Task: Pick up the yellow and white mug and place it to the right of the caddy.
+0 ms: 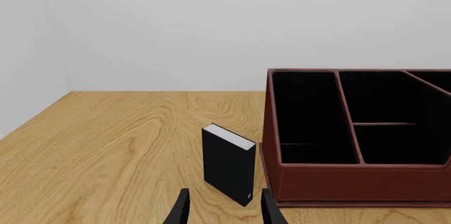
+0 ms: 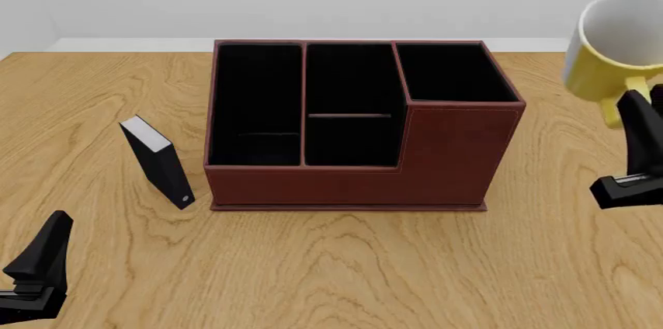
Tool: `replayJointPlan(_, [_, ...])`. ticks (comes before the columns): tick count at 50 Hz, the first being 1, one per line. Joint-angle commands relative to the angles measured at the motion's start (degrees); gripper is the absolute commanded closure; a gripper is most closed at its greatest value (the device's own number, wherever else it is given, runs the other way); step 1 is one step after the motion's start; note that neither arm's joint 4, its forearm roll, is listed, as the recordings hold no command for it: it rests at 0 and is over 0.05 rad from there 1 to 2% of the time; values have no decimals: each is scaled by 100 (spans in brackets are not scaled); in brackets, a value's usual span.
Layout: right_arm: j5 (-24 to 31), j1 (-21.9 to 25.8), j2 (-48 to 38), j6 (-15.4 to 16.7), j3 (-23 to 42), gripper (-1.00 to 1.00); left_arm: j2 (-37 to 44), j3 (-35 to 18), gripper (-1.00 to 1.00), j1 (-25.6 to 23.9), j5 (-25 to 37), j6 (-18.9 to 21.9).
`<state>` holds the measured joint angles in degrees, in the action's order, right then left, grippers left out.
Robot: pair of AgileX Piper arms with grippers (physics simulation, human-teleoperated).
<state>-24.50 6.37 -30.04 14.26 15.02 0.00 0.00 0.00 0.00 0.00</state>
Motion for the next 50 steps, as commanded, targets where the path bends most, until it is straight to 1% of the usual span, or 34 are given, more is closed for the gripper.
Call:
replayJointPlan(1, [-302,-90,-193,-123,-216,100,0,0,-100,0,0,0])
replayJointPlan(17, [-567,-248,-443,-210,-387,100,0,0,-100,0,0,0])
replayJointPlan(22, [-793,-297,-621,-237,-519,100,0,0,-100,0,0,0])
replayJointPlan(33, [-826,-376,-675,-250,-516,100,0,0,-100,0,0,0])
replayJointPlan(50, [-1473,-462,-1237,-287,-806,100,0,0,-100,0,0,0])
